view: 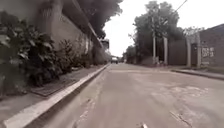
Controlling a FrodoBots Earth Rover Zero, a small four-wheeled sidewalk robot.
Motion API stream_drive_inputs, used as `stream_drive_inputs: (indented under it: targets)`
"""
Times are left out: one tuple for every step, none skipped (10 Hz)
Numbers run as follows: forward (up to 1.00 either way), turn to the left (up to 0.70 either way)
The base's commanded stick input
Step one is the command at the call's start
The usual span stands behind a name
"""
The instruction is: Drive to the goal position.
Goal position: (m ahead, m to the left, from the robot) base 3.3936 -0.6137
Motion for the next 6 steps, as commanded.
stream_drive_inputs:
  targets:
    - [1.00, 0.00]
    - [1.00, 0.00]
    - [1.00, 0.00]
    - [1.00, 0.00]
    - [1.00, 0.00]
    - [1.00, 0.00]
